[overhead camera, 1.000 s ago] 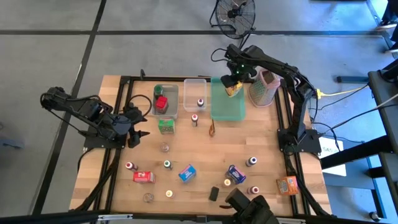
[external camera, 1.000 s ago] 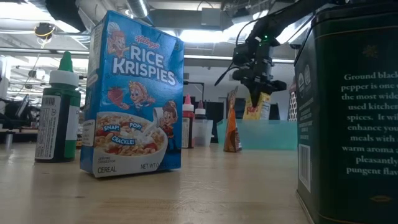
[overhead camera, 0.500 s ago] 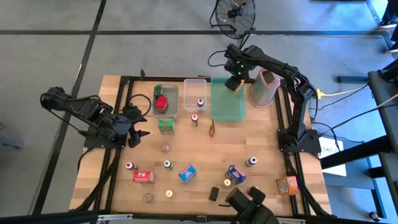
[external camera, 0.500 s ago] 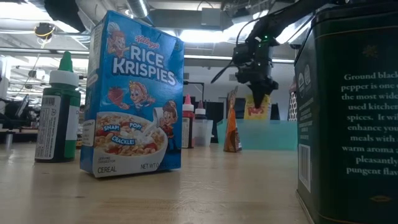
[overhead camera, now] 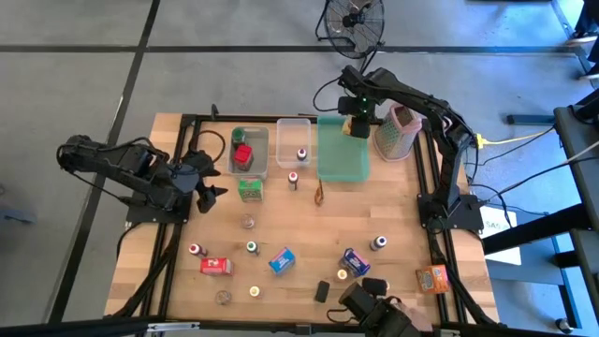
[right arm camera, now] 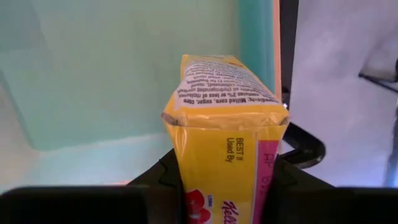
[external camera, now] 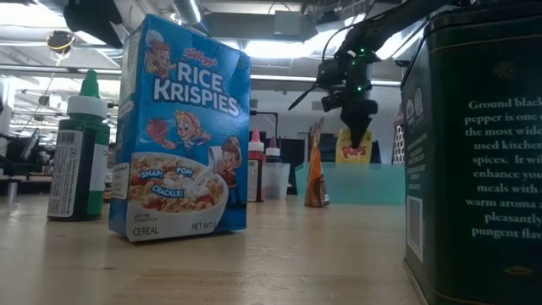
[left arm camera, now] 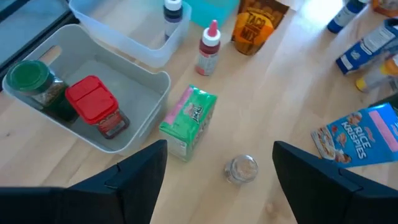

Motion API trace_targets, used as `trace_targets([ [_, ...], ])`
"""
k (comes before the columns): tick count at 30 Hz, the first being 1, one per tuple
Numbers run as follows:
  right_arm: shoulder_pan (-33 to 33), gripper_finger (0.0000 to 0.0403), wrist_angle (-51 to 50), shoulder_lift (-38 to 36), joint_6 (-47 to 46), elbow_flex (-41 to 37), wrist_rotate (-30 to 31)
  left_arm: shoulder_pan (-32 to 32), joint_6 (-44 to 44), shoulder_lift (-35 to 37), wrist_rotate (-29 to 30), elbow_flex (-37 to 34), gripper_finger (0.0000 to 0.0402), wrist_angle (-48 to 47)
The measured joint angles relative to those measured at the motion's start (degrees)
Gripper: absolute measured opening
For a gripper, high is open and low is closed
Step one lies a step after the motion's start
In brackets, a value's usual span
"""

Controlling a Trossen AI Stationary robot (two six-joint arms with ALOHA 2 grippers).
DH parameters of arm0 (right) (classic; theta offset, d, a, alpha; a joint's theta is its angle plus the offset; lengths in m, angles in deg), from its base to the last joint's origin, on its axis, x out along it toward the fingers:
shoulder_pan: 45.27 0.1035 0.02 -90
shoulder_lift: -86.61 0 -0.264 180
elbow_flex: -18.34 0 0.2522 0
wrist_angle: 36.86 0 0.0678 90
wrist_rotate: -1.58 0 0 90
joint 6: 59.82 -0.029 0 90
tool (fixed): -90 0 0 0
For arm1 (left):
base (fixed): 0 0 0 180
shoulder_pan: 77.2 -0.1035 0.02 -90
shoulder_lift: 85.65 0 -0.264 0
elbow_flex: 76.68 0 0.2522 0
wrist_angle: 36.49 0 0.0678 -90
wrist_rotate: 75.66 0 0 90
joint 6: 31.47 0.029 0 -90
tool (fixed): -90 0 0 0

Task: Pick & Place Kitchen Items
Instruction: Put the yellow cereal box into the green bin

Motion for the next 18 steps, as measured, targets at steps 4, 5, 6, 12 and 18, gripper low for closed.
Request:
trace_targets([
  [4, 0.04, 0.0113, 0.00, -0.01, 4.27, 0.00, 0.00, -1.52, 0.13, 0.15, -0.08, -0.02, 0.0286, 0.02],
  [5, 0.04, 0.0113, 0.00, -0.01, 4.94, 0.00, 0.00, -1.90, 0.69, 0.13, -0.12, 0.00, 0.0287, 0.02],
  [6, 0.04, 0.0113, 0.00, -0.01, 5.57, 0.00, 0.00, -2.28, 1.35, 0.10, -0.12, -0.02, 0.0287, 0.02],
  [12, 0.04, 0.0113, -0.60, 0.96, 6.65, 0.00, -0.01, -4.37, 4.65, 0.10, -0.13, -0.01, 0.0286, 0.06],
  [18, 0.50, 0.0113, -2.51, 3.83, 5.54, -0.04, 3.37, -5.48, 6.08, 0.10, -0.12, -0.01, 0.0287, 0.47],
])
